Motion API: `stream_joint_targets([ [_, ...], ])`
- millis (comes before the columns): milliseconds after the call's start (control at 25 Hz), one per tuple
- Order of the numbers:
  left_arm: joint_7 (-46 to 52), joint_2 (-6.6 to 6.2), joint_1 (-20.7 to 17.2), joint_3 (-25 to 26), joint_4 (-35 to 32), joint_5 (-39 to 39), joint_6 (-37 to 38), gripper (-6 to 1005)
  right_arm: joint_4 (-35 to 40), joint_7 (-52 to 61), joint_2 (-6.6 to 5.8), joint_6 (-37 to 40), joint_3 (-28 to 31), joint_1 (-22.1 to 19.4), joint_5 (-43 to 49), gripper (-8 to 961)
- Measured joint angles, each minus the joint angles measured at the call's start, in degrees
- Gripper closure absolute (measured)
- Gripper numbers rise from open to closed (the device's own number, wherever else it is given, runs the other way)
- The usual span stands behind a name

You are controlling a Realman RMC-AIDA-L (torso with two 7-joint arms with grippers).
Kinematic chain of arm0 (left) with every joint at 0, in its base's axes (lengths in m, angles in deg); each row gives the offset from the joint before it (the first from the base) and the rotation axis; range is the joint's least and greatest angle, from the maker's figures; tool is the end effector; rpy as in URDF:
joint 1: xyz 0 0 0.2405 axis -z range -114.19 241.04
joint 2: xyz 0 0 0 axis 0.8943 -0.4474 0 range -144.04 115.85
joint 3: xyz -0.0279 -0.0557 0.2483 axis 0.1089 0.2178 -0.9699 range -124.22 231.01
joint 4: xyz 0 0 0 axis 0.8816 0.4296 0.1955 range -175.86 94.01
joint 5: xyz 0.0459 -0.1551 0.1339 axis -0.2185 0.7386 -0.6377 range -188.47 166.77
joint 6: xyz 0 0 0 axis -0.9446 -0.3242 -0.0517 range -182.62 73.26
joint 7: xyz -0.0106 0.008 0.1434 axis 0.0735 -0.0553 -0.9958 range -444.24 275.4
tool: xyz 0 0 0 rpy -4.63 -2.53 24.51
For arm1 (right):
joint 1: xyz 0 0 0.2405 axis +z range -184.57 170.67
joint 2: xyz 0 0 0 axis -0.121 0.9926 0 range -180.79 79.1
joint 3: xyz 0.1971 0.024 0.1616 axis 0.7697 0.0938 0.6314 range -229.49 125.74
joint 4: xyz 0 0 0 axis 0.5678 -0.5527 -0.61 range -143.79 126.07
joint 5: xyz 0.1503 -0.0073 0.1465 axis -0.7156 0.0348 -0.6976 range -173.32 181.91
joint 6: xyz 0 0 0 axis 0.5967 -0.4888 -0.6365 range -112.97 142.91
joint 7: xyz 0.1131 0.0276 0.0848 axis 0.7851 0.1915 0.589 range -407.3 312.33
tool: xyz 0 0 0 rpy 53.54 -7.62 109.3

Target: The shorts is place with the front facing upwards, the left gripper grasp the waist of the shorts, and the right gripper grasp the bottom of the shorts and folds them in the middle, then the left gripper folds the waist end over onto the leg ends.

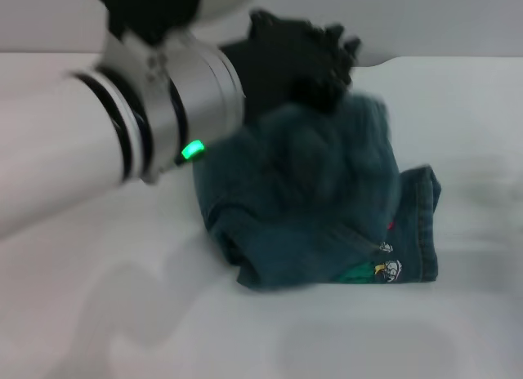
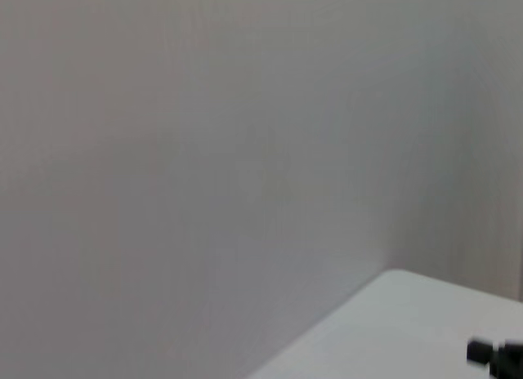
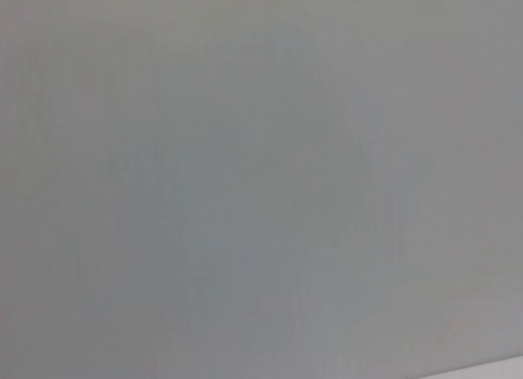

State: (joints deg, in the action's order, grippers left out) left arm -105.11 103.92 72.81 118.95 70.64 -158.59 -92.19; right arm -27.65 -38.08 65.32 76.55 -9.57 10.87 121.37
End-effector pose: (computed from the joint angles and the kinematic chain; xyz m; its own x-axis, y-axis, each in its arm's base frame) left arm -0.0508 0.2922 -0.0139 0.8872 0.1064 0.4490 0.3762 -0.7303 -0.5703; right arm 0.3600 0.3053 -0.0082 0.5820 -0.0434 -0.8121 -0.8120 0.0228 -0.5832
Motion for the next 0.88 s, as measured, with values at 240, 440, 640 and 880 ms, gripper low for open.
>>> stream_joint_targets([
  [240,-0.13,-0.01,-0.23,-2.06,-3.67,0.18,2.13,705,-0.49,2.05,-0.71,8.01,-0.29,-3.55,0.41,953],
  [440,-0.60,-0.05,-1.67,-2.55,-7.68,-0.12,12.17,520,0.60,1.39,-0.17,20.48,-0.45,-6.83,5.02,951],
  [640,-3.81,-0.05,-3.91,-2.93,-22.15,-0.42,35.93,384,2.01,0.76,1.19,30.80,-0.05,-10.07,6.15,943],
  [880,0.90,0.46,0.37,-6.68,-54.63,0.39,76.74,230,5.15,-6.34,2.82,33.00,0.03,-11.61,5.85,861],
])
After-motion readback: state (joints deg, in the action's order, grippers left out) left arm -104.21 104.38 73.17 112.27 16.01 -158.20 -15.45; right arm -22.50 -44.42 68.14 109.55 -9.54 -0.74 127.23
